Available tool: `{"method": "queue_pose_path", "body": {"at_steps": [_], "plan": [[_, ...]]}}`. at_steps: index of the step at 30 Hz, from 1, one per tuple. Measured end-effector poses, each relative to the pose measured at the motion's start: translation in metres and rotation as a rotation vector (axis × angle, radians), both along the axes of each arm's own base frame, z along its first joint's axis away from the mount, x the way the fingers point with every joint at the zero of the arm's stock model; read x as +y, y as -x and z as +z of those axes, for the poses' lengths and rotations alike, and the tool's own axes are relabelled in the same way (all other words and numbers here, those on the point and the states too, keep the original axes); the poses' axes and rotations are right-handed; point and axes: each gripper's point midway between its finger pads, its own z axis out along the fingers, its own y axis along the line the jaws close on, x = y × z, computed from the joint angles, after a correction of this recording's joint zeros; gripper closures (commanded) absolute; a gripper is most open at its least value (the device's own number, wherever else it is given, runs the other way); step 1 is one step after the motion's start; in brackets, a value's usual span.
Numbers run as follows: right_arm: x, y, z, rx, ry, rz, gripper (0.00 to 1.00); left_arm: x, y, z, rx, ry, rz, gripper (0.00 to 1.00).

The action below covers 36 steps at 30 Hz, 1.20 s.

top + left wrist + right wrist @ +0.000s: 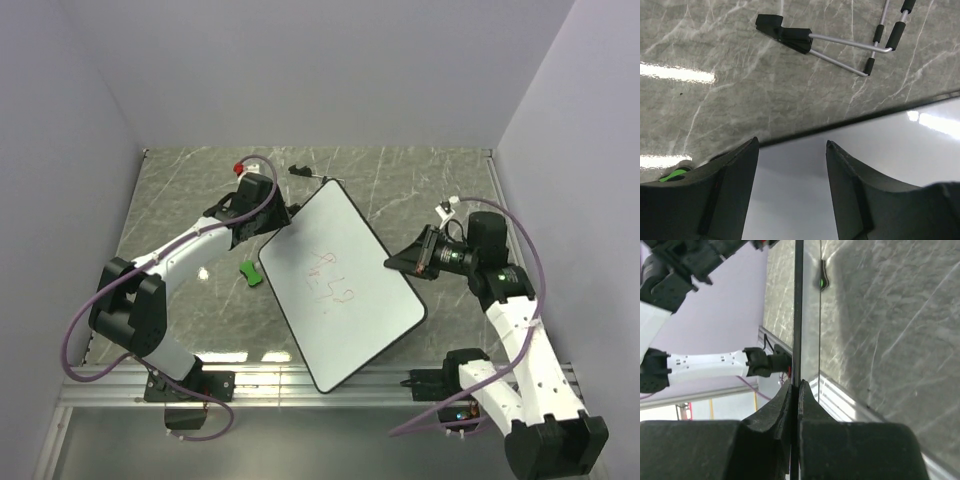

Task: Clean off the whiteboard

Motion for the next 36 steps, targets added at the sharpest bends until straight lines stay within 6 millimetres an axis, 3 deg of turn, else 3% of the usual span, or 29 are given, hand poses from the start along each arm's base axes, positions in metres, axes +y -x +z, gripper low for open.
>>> {"method": "queue_pose_path", "body": {"at_steps": [3,6,9,13,18,20,23,28,32,36], "plan": [[-0.005,0.006,0.023,-0.025,0.049,-0.008,1.0,0.0,0.0,0.002,0.002,-0.001,0.0,0.38],[-0.014,-0.001,0.053,-0.111,0.109,-0.065,1.0,0.0,-0.001,0.007,-0.001,-0.003,0.002,0.37],[-0.025,-0.024,0.08,-0.185,0.16,-0.152,1.0,0.002,-0.003,0.014,-0.011,-0.011,0.011,0.34],[-0.038,-0.071,0.097,-0.221,0.216,-0.275,1.0,0.011,0.01,0.032,-0.031,-0.009,0.017,0.25],[-0.047,-0.143,0.068,-0.142,0.254,-0.393,1.0,0.027,0.033,0.073,-0.113,0.014,0.018,0.2],[-0.045,-0.167,0.048,-0.098,0.26,-0.412,1.0,0.033,0.038,0.086,-0.145,0.023,0.022,0.19],[-0.03,-0.192,0.033,-0.073,0.261,-0.408,1.0,0.042,0.042,0.091,-0.161,0.008,0.028,0.17],[-0.006,-0.208,0.034,-0.084,0.268,-0.396,1.0,0.064,0.035,0.083,-0.149,-0.019,0.062,0.19],[-0.002,-0.21,0.039,-0.099,0.278,-0.403,1.0,0.087,0.024,0.075,-0.13,-0.042,0.111,0.19],[-0.001,-0.209,0.044,-0.107,0.283,-0.393,1.0,0.088,0.022,0.069,-0.115,-0.057,0.097,0.2]]}}
